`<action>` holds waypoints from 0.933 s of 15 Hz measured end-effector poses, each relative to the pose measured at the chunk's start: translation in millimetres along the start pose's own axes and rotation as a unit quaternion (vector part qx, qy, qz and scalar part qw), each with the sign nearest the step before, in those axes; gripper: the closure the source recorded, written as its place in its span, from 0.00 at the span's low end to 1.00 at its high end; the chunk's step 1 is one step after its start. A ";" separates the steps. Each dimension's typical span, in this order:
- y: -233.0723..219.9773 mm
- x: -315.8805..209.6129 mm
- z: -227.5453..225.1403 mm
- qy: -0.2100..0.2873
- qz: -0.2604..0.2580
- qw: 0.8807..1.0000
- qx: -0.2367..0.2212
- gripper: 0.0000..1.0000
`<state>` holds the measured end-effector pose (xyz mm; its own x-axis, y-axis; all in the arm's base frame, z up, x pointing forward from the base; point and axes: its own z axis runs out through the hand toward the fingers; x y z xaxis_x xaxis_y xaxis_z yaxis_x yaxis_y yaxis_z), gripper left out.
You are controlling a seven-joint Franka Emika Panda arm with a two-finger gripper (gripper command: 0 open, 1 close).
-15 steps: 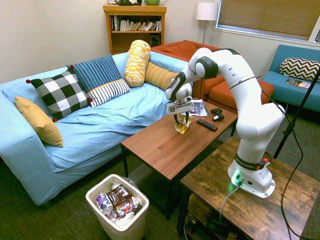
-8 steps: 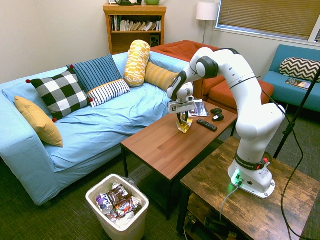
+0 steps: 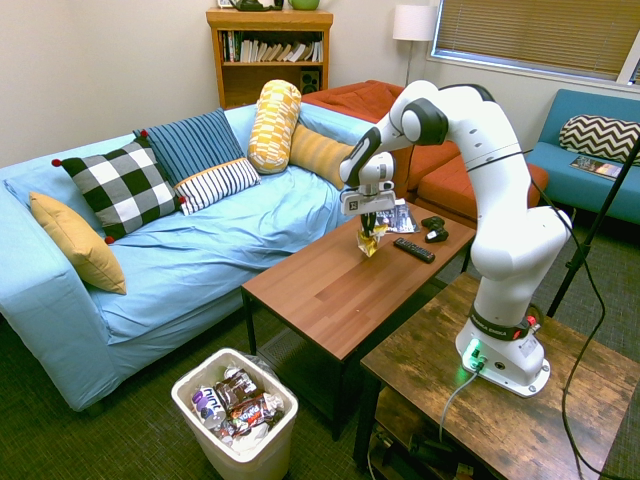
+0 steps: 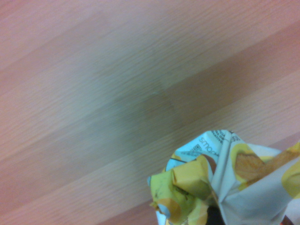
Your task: Throw the chip bag in the trash bin
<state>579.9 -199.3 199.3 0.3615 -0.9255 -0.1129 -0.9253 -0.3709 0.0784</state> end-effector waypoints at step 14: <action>3.8 -453.1 -131.2 0.123 -0.174 0.973 0.089 1.00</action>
<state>427.6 208.7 380.7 0.6523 -0.7450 0.1396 -0.7396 -0.6659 -0.0977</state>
